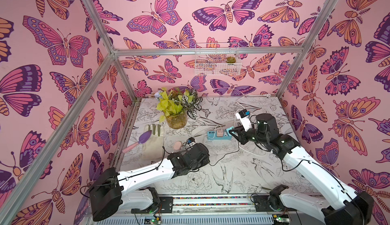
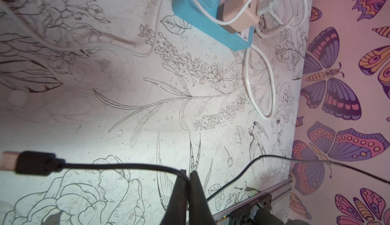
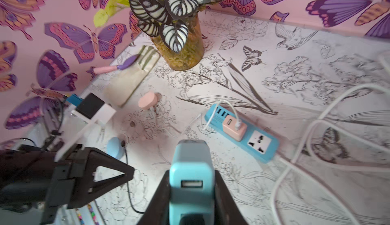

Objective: Charge the bluetooth headset
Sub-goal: Adjust the charging cable at the plug, then insert the plug into the socket.

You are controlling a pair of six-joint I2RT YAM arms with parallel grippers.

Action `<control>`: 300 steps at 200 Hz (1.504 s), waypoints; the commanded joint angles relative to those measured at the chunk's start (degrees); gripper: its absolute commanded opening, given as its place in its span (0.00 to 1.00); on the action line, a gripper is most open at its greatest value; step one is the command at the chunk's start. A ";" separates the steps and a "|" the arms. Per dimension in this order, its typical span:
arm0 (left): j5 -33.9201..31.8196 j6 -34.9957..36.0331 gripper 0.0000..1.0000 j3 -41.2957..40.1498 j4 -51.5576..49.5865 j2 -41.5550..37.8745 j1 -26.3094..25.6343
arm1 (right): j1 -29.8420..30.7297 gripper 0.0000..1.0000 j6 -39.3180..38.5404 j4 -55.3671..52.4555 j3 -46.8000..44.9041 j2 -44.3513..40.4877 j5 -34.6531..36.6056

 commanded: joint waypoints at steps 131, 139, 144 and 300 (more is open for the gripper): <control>4.23 4.42 0.00 5.50 4.07 11.85 -0.75 | -7.25 0.01 -42.16 -12.80 14.93 24.49 3.31; 4.61 4.97 0.00 5.13 4.96 11.81 -0.81 | -7.33 0.01 -43.42 -14.35 16.44 26.20 3.66; 4.75 5.16 0.00 4.79 5.49 11.67 -0.76 | -7.28 0.02 -43.91 -15.21 17.39 26.79 3.58; 6.42 9.40 0.00 3.56 7.02 10.49 -0.79 | -8.21 0.01 -55.81 -19.63 23.92 41.70 -1.98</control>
